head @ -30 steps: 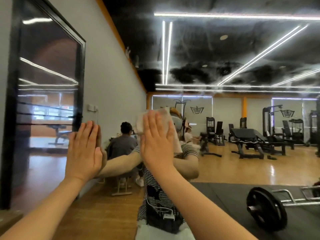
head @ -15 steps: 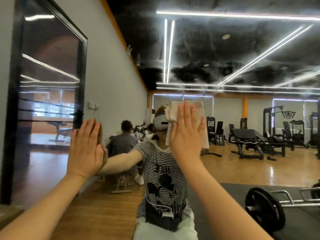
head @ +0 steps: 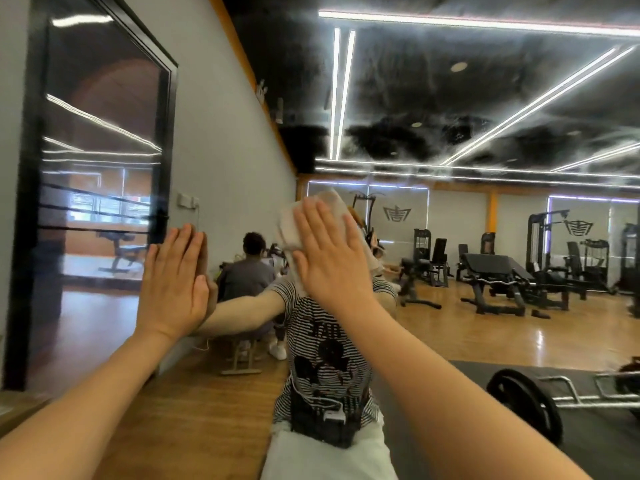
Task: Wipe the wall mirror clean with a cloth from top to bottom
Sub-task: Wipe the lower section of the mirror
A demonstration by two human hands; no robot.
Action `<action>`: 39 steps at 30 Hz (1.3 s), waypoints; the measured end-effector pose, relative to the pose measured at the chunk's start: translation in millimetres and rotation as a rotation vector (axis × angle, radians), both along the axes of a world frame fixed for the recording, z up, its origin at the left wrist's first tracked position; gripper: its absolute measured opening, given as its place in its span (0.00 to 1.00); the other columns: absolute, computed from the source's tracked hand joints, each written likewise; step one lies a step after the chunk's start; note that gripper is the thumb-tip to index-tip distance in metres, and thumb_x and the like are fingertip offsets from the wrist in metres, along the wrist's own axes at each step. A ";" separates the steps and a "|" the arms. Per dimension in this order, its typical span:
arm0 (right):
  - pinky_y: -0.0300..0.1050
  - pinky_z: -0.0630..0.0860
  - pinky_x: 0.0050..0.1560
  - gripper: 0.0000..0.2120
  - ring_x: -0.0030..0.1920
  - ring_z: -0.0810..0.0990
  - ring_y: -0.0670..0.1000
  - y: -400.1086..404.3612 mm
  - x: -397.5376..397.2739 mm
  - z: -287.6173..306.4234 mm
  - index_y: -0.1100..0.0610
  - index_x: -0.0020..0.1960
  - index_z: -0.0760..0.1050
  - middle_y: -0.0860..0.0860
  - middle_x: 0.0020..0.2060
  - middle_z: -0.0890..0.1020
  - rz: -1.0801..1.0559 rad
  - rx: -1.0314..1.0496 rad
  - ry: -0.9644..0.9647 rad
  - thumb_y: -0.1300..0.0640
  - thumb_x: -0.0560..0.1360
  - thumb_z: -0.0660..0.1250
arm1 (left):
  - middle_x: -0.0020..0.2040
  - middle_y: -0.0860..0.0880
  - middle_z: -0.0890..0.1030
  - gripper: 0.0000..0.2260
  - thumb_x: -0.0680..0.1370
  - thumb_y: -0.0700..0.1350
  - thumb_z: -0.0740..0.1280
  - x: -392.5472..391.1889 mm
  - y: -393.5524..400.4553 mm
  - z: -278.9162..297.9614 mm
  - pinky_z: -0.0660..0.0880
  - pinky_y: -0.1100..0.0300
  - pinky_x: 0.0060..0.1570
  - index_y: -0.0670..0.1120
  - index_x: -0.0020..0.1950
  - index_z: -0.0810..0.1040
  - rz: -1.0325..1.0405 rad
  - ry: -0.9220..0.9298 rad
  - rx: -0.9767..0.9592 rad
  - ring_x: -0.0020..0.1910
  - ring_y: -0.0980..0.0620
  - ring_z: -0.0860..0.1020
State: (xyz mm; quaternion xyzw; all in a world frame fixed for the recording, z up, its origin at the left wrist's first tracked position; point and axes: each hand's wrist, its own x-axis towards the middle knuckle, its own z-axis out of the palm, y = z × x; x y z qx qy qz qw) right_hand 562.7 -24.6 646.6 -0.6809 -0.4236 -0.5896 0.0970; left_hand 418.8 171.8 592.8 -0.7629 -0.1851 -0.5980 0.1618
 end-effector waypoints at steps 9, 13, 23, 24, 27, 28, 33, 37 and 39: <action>0.48 0.34 0.75 0.29 0.77 0.46 0.49 -86.3 51.2 -28.9 0.59 0.78 0.47 0.55 0.78 0.50 -0.059 0.204 0.199 0.47 0.82 0.44 | 0.74 0.36 0.63 0.28 0.75 0.47 0.52 -1.7 -3.0 1.0 0.40 0.56 0.75 0.35 0.74 0.62 0.002 0.028 -0.048 0.74 0.38 0.58; 0.51 0.29 0.74 0.29 0.78 0.40 0.52 -73.9 42.6 -33.4 0.57 0.77 0.37 0.54 0.78 0.41 -0.030 0.216 0.276 0.47 0.82 0.42 | 0.74 0.35 0.63 0.29 0.75 0.46 0.52 -1.1 -10.4 2.0 0.37 0.57 0.75 0.34 0.73 0.63 0.006 -0.018 -0.082 0.74 0.37 0.59; 0.58 0.42 0.75 0.28 0.78 0.51 0.55 -78.2 53.1 -10.1 0.57 0.79 0.48 0.55 0.78 0.52 -0.021 -0.097 -0.042 0.45 0.82 0.42 | 0.75 0.39 0.63 0.30 0.74 0.48 0.54 93.3 -125.1 10.5 0.46 0.47 0.75 0.41 0.75 0.58 -0.165 0.120 0.094 0.75 0.44 0.56; 0.57 0.42 0.75 0.28 0.78 0.49 0.54 -78.3 55.2 -11.7 0.56 0.79 0.47 0.54 0.78 0.51 -0.014 -0.085 -0.030 0.45 0.82 0.42 | 0.75 0.39 0.63 0.30 0.74 0.48 0.54 97.4 -124.2 9.4 0.45 0.49 0.75 0.40 0.75 0.58 -0.156 0.116 0.089 0.75 0.44 0.55; 0.55 0.41 0.76 0.28 0.78 0.49 0.53 -84.7 59.6 -16.5 0.56 0.78 0.47 0.53 0.78 0.51 -0.006 -0.063 -0.016 0.45 0.82 0.44 | 0.76 0.39 0.62 0.29 0.75 0.48 0.54 98.0 -120.7 7.2 0.42 0.52 0.73 0.40 0.75 0.59 -0.157 0.078 0.129 0.75 0.44 0.55; 0.55 0.42 0.76 0.28 0.78 0.50 0.53 -91.0 62.0 -16.1 0.56 0.78 0.48 0.53 0.78 0.52 -0.005 -0.071 -0.017 0.45 0.82 0.44 | 0.76 0.39 0.61 0.29 0.75 0.48 0.54 97.6 -121.1 7.4 0.41 0.52 0.73 0.40 0.76 0.59 -0.160 0.074 0.137 0.75 0.44 0.55; 0.53 0.41 0.76 0.29 0.78 0.48 0.53 -145.5 93.5 -19.5 0.57 0.79 0.48 0.55 0.78 0.53 -0.087 -0.025 0.082 0.46 0.82 0.43 | 0.78 0.40 0.59 0.29 0.76 0.47 0.56 96.0 -124.4 7.7 0.42 0.49 0.74 0.40 0.77 0.59 -0.164 0.113 0.083 0.77 0.43 0.54; 0.55 0.41 0.76 0.29 0.77 0.45 0.50 -152.8 96.1 -26.6 0.58 0.79 0.48 0.56 0.78 0.53 -0.080 0.133 0.179 0.46 0.82 0.42 | 0.78 0.40 0.59 0.30 0.76 0.47 0.57 95.4 -126.6 7.8 0.47 0.44 0.74 0.40 0.77 0.59 -0.160 0.101 0.083 0.77 0.42 0.55; 0.56 0.40 0.75 0.29 0.78 0.46 0.54 -134.1 83.1 -29.8 0.59 0.79 0.48 0.57 0.78 0.51 -0.073 0.317 0.275 0.47 0.81 0.42 | 0.78 0.40 0.59 0.30 0.76 0.47 0.55 96.4 -127.5 8.1 0.46 0.44 0.74 0.40 0.77 0.58 -0.144 0.100 0.088 0.77 0.42 0.55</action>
